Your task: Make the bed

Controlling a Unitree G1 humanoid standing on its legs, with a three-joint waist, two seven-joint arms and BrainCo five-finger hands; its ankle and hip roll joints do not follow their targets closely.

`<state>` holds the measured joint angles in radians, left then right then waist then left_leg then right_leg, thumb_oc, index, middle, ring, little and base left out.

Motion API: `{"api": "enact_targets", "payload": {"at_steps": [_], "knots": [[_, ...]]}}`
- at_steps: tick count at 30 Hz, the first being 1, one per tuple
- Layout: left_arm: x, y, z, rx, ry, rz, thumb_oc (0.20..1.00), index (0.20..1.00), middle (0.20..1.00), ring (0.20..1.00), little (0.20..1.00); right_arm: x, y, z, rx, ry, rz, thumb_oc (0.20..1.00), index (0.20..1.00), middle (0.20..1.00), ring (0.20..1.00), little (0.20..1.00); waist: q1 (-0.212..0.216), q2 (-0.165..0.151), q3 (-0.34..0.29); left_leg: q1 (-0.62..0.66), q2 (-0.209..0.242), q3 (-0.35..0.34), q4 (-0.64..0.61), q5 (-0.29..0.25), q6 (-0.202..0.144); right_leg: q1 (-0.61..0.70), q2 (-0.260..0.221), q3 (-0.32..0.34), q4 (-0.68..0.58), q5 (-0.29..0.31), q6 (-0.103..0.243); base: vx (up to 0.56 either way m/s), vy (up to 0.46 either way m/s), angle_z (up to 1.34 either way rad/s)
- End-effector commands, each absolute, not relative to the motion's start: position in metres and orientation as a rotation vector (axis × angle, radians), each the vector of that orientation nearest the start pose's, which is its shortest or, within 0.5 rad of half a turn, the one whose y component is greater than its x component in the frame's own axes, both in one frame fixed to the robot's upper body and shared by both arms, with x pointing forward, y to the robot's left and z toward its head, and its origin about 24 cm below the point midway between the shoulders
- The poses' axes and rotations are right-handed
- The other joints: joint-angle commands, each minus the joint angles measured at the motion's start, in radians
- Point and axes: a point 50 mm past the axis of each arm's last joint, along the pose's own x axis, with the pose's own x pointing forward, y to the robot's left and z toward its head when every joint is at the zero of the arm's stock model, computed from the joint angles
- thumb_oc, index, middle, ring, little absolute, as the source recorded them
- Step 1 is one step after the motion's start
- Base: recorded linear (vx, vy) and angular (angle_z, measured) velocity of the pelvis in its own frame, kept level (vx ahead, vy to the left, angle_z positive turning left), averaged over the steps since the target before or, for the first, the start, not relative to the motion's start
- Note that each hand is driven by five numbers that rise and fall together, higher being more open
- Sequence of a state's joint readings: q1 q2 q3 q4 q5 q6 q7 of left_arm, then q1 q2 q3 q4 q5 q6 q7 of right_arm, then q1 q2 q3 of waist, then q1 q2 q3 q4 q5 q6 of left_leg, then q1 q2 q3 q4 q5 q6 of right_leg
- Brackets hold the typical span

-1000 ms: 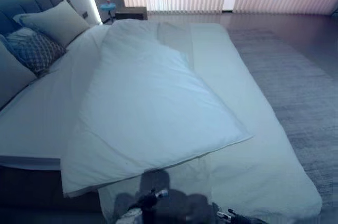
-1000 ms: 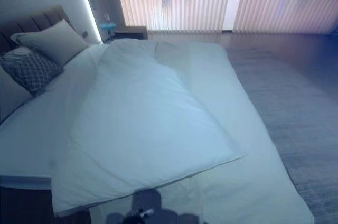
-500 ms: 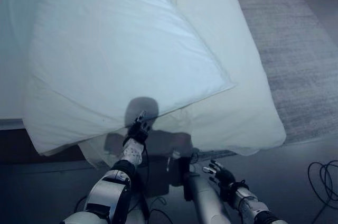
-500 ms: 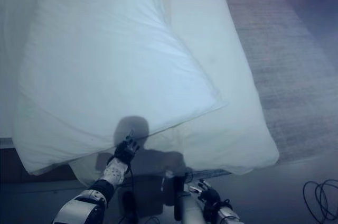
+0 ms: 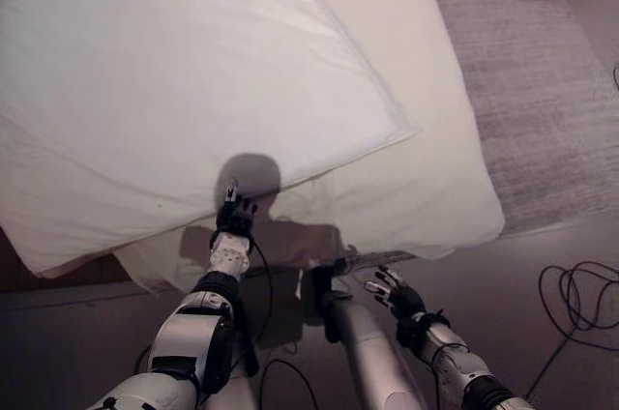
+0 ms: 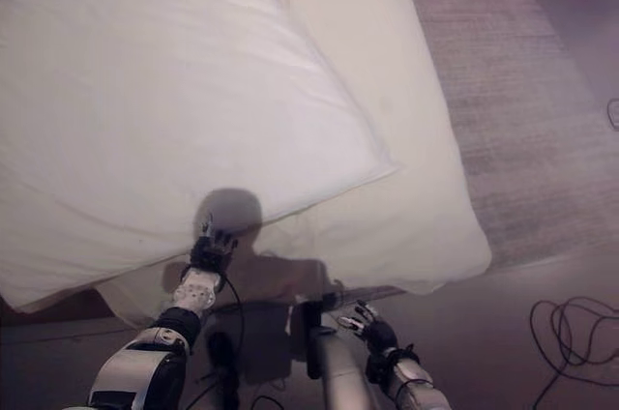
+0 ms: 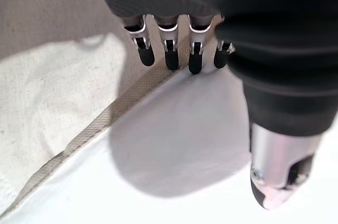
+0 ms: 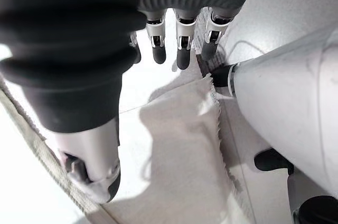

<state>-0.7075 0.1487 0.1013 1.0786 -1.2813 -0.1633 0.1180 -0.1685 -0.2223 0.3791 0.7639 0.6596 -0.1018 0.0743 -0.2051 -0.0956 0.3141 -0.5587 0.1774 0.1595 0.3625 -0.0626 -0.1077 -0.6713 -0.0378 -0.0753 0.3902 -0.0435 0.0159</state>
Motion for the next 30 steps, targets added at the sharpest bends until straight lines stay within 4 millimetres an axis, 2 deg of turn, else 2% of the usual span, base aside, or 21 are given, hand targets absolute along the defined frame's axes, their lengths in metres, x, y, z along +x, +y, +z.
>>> {"api": "enact_targets", "payload": {"at_steps": [1, 7, 12, 17, 25, 30], "knots": [[0.364, 0.182, 0.028, -1.159, 0.207, 0.476, 1.000, 1.000, 1.000, 1.000, 1.000, 0.224, -0.147, -0.084, 0.283, 0.572, 0.145, 1.000, 1.000, 1.000, 1.000, 1.000, -0.001, 0.019, -0.068, -0.100, -0.009, -0.021, 0.057, -0.009, 0.031, 0.000, -0.022, 0.009, -0.023, 0.030, 0.067, 0.00, 0.000, 0.00], [0.367, 0.175, 0.033, -1.171, 0.217, 0.519, 1.000, 1.000, 1.000, 1.000, 1.000, 0.234, -0.141, -0.075, 0.285, 0.532, 0.158, 1.000, 1.000, 1.000, 1.000, 1.000, 0.010, 0.026, -0.052, -0.130, -0.017, -0.031, 0.061, 0.000, 0.035, -0.021, -0.028, 0.002, -0.015, 0.032, 0.066, 0.00, 0.002, 0.02], [0.371, 0.165, 0.047, -1.220, 0.184, 0.582, 1.000, 1.000, 1.000, 1.000, 1.000, 0.241, -0.136, -0.067, 0.290, 0.496, 0.164, 1.000, 1.000, 1.000, 1.000, 1.000, 0.027, 0.032, -0.023, -0.141, -0.031, -0.041, 0.054, 0.013, 0.043, -0.030, -0.037, -0.006, -0.009, 0.034, 0.067, -0.01, 0.006, 0.05], [0.368, 0.162, 0.048, -1.246, 0.176, 0.613, 1.000, 1.000, 1.000, 1.000, 1.000, 0.244, -0.136, -0.062, 0.290, 0.476, 0.171, 1.000, 1.000, 1.000, 1.000, 1.000, 0.040, 0.035, -0.010, -0.150, -0.037, -0.050, 0.052, 0.017, 0.048, -0.035, -0.040, -0.014, -0.004, 0.031, 0.066, -0.01, 0.003, 0.08], [0.370, 0.162, 0.052, -1.258, 0.176, 0.633, 1.000, 1.000, 1.000, 1.000, 1.000, 0.249, -0.133, -0.056, 0.287, 0.453, 0.191, 1.000, 1.000, 1.000, 1.000, 1.000, 0.046, 0.032, 0.005, -0.152, -0.042, -0.054, 0.048, 0.021, 0.052, -0.035, -0.045, -0.018, -0.001, 0.034, 0.069, 0.00, 0.005, 0.03], [0.373, 0.172, 0.065, -1.264, 0.107, 0.644, 1.000, 1.000, 1.000, 1.000, 1.000, 0.251, -0.132, -0.052, 0.290, 0.435, 0.198, 1.000, 1.000, 1.000, 1.000, 1.000, 0.049, 0.027, 0.012, -0.154, -0.046, -0.055, 0.045, 0.023, 0.056, -0.041, -0.048, -0.018, 0.000, 0.040, 0.071, 0.00, 0.000, 0.00]]}}
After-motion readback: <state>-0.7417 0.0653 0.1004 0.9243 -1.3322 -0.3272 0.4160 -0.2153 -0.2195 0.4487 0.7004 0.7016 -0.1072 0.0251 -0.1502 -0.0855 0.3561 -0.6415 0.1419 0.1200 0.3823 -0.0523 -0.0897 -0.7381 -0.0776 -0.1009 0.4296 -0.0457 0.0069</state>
